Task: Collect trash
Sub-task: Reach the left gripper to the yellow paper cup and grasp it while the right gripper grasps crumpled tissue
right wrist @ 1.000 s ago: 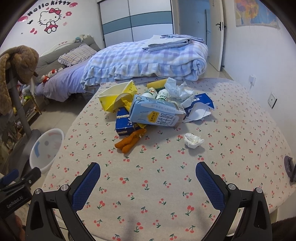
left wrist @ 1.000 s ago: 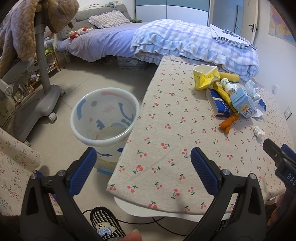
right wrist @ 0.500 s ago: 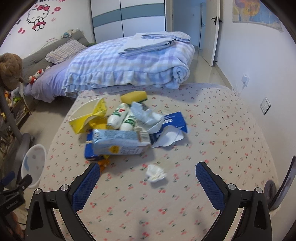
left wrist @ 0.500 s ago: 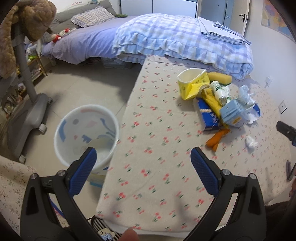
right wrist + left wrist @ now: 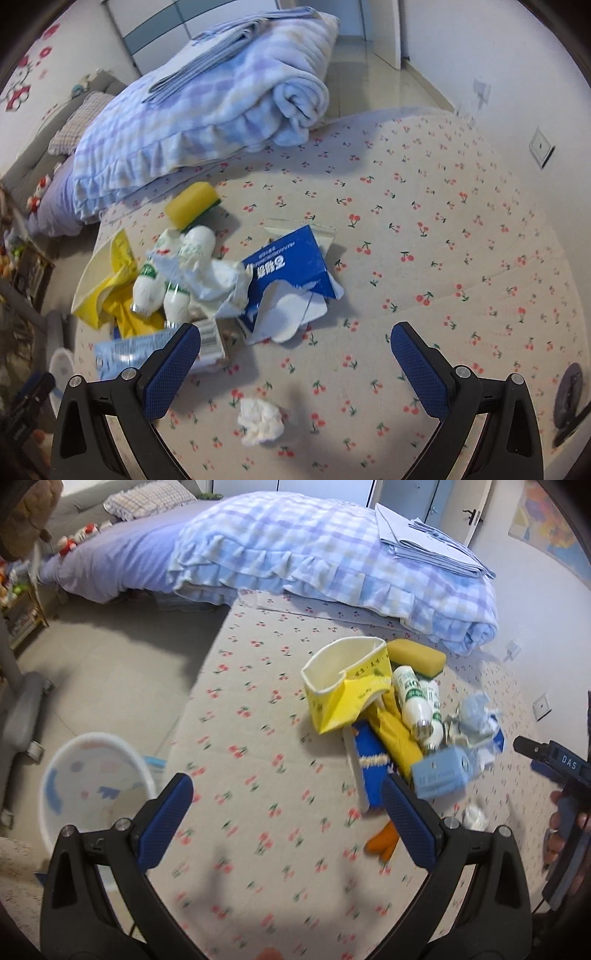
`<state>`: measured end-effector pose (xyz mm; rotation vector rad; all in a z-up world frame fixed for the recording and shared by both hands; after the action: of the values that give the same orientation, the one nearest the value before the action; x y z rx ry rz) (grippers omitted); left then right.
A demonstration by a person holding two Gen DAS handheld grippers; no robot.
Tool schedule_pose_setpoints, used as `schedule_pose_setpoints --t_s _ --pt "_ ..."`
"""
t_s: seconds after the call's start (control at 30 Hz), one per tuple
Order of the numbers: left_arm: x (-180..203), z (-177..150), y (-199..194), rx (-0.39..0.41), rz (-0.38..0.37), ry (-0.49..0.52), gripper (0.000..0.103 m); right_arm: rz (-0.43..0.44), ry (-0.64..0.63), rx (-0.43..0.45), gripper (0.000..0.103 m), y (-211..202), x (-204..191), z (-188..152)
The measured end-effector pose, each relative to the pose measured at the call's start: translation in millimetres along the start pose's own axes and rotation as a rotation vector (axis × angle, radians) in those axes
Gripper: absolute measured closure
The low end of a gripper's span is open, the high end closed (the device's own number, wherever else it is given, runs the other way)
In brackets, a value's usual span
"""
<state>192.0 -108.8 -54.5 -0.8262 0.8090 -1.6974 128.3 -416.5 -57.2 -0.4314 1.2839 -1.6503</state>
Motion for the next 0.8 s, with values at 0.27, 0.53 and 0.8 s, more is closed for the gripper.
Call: schedule_pose_setpoints --t_s 0.27,0.53,0.8 --pt "4.4 23.2 39.2 0.009 -0.089 -0.063 0.005 0.093 -0.049 -0.018 0.000 26.3 -35.1 15.7" --pt "17.1 37.0 69.4 0.025 -0.159 -0.074 0.017 0.137 -0.106 -0.027 0.015 47.5 -64.4 20.5" --pt "16.4 40.3 81.2 0.018 -0.191 -0.121 0.068 0.140 -0.097 -0.047 0.053 59.9 -63.0 21.2"
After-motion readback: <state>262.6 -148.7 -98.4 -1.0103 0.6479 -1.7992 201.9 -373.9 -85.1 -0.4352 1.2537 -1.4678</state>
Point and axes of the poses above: each gripper's, at about its wrist camera, not at the fingertips, and y roughly the way its jaws point, x to its right, z to its top, the point moved 8 cm from there along y, roughly the way its jaws point, and after that the axes turned 3 degrees about y, right-handed, at the moved point
